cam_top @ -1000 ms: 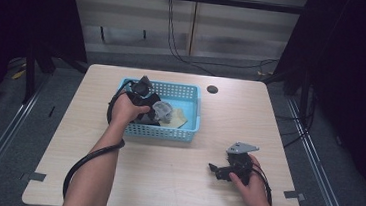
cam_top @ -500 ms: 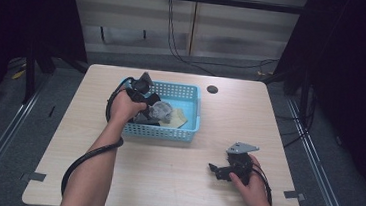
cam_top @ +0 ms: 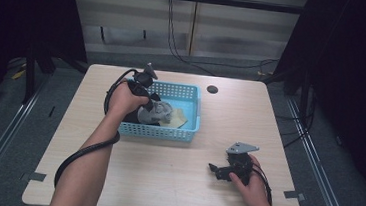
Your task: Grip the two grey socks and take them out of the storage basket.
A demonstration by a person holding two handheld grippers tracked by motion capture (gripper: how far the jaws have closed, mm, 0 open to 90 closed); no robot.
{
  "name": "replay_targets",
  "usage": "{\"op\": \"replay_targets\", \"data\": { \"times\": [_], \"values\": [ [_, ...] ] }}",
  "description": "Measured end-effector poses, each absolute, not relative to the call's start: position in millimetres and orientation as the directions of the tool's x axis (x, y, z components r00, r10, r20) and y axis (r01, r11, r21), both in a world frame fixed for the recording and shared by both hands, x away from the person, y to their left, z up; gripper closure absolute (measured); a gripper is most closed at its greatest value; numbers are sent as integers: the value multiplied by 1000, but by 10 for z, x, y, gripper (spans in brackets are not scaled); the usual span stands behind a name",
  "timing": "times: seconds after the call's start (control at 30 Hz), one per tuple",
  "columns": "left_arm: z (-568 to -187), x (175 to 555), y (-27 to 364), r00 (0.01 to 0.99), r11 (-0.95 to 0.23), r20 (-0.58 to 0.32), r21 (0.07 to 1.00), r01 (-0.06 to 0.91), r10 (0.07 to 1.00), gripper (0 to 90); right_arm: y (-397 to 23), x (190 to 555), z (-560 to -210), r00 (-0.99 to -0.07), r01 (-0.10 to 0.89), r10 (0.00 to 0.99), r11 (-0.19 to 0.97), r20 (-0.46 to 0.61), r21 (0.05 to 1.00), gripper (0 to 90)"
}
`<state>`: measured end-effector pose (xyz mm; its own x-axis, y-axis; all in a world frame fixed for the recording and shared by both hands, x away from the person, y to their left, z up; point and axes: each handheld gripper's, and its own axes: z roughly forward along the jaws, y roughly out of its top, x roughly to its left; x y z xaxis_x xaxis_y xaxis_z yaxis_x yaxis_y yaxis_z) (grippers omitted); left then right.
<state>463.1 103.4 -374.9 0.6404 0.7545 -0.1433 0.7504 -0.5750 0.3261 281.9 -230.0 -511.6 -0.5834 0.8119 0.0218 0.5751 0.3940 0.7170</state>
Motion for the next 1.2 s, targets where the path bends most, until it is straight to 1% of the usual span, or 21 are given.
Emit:
{"op": "replay_targets", "data": {
  "times": [0.77,0.97,1.2],
  "values": [
    [-3423,4613,1108,654,-586,-158,326,741,740,834,-2302,2821,-5115,-587,572,810,398,19,717,110],
    [-3303,4551,1113,659,-591,-159,327,737,735,835,-2302,2821,-5115,-587,572,810,398,19,717,110],
    [-3273,4452,1124,678,-612,-175,314,726,714,835,-2301,2821,-5117,-587,571,809,396,20,719,110]
  ]
}}
